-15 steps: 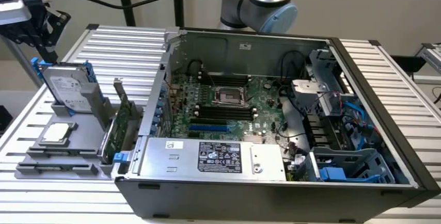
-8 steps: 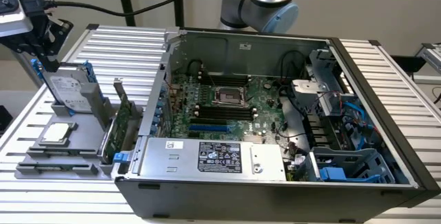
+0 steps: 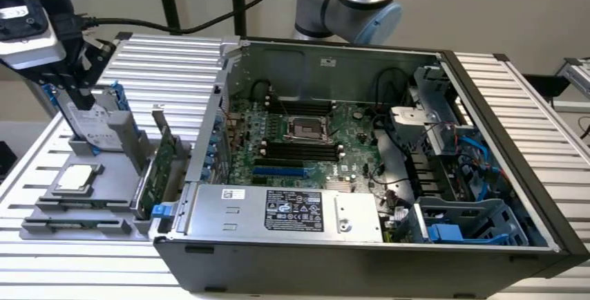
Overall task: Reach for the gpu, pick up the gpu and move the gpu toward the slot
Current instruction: 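Reach for the gpu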
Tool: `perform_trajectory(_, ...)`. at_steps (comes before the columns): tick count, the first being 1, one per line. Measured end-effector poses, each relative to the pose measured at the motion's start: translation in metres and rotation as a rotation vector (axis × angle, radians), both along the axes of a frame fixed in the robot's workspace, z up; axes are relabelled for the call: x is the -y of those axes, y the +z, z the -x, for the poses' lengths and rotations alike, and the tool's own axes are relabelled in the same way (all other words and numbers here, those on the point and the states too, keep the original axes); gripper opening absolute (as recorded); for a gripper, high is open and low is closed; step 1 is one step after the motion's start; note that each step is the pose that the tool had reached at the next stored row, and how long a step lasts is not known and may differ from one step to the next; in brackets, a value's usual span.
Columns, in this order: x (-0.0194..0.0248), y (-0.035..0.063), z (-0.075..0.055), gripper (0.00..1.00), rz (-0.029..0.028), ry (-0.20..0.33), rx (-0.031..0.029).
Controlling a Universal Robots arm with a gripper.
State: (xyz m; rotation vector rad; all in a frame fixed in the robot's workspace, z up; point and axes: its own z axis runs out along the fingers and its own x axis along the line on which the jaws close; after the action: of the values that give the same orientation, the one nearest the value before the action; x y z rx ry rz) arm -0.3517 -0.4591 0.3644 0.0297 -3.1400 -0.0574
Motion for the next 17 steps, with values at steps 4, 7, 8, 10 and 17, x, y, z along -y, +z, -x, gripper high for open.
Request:
perform_trajectory(4, 0.0086, -0.0031, -0.015, 0.11, -0.0001, 0.0, 0.0)
perform_trajectory(7, 0.0138, -0.0061, -0.026, 0.11, 0.0, 0.0, 0.0)
perform_trajectory(8, 0.0154, -0.0073, -0.029, 0.11, 0.0, 0.0, 0.0)
perform_trajectory(10, 0.0189, -0.0099, -0.036, 0.11, -0.0001, 0.0, 0.0001)
perform_trajectory(17, 0.0231, -0.014, -0.045, 0.11, 0.0001, 0.0, -0.0001)
